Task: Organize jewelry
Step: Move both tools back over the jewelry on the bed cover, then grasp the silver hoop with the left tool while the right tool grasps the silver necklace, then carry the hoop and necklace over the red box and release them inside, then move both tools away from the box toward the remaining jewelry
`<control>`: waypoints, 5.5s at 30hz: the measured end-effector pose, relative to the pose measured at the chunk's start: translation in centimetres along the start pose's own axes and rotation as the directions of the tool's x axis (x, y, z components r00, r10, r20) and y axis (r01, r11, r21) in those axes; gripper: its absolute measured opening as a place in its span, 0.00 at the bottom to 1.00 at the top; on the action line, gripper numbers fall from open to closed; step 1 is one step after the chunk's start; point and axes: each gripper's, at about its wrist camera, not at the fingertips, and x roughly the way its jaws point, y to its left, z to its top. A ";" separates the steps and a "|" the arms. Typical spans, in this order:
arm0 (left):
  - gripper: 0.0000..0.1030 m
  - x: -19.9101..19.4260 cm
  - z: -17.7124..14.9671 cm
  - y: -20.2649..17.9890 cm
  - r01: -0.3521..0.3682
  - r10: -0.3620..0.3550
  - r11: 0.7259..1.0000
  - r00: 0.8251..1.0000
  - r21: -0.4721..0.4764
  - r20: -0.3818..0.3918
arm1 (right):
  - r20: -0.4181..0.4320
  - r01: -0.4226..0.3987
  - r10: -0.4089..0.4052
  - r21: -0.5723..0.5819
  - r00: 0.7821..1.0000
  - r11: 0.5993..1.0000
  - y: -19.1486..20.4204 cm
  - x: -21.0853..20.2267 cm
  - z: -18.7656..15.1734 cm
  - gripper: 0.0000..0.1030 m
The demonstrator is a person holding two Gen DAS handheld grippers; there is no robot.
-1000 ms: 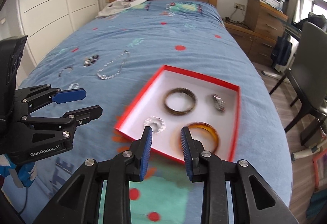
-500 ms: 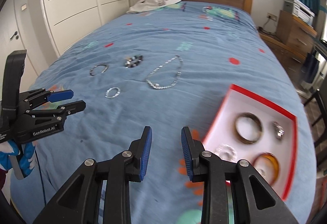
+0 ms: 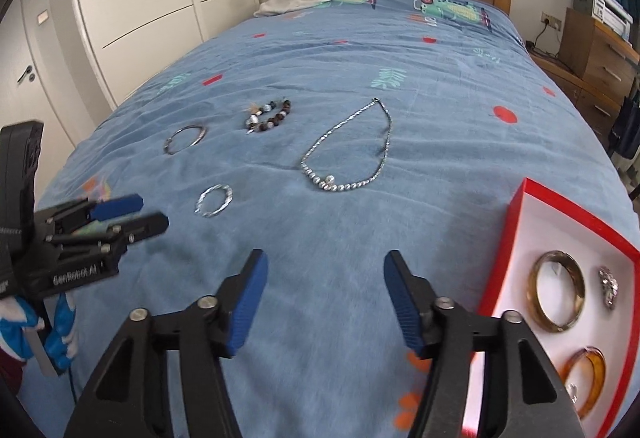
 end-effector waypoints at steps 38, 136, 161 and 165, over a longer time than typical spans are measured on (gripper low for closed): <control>0.36 6.1 1.4 -1.2 -0.092 0.091 0.995 0.995 0.040 0.032 | -0.021 -0.098 0.101 0.098 0.995 0.990 -1.7 12.0 5.2 0.03; 0.39 5.6 -0.7 -32.1 0.183 -0.171 0.915 0.983 0.359 -0.065 | 0.119 0.134 -0.207 0.444 0.971 0.886 -21.4 -7.9 -9.6 0.11; 0.47 2.0 -0.9 -31.9 0.169 -0.169 0.908 0.985 0.384 -0.033 | 0.138 0.149 -0.234 0.450 0.962 0.880 -20.8 -10.1 -9.8 0.29; 0.47 1.5 -0.9 -31.7 0.165 -0.168 0.909 0.985 0.383 -0.026 | 0.142 0.148 -0.234 0.449 0.962 0.881 -20.6 -10.4 -9.8 0.29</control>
